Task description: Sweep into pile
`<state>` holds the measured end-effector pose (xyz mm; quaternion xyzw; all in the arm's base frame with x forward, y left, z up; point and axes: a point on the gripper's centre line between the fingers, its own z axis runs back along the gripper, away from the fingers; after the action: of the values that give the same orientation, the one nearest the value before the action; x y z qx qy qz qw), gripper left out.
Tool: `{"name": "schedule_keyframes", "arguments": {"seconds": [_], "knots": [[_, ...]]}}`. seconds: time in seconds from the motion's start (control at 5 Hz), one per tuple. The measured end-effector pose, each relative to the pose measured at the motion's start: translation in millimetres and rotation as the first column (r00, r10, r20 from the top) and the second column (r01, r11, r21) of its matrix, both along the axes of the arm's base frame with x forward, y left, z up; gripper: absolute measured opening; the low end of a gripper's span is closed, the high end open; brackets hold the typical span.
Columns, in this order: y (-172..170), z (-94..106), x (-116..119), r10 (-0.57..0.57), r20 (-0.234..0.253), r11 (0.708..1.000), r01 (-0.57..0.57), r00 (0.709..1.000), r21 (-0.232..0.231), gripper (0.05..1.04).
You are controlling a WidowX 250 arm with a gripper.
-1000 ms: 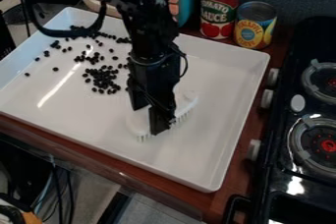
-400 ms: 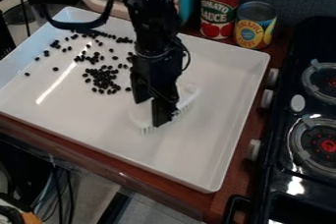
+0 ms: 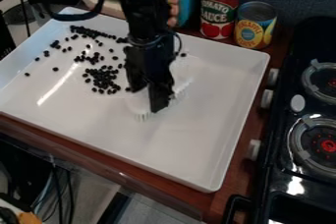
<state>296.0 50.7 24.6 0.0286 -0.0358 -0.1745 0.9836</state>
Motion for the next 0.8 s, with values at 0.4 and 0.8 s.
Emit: {"name": "schedule_keyframes", "arguments": {"seconds": [0.4, 0.8], "knots": [[46, 0.5, -5, 0.131, -0.018, 0.991, -0.131, 0.991, 0.014, 0.738], [70, 0.4, -7, 0.174, -0.015, 0.984, -0.173, 0.985, 0.029, 0.738]]}}
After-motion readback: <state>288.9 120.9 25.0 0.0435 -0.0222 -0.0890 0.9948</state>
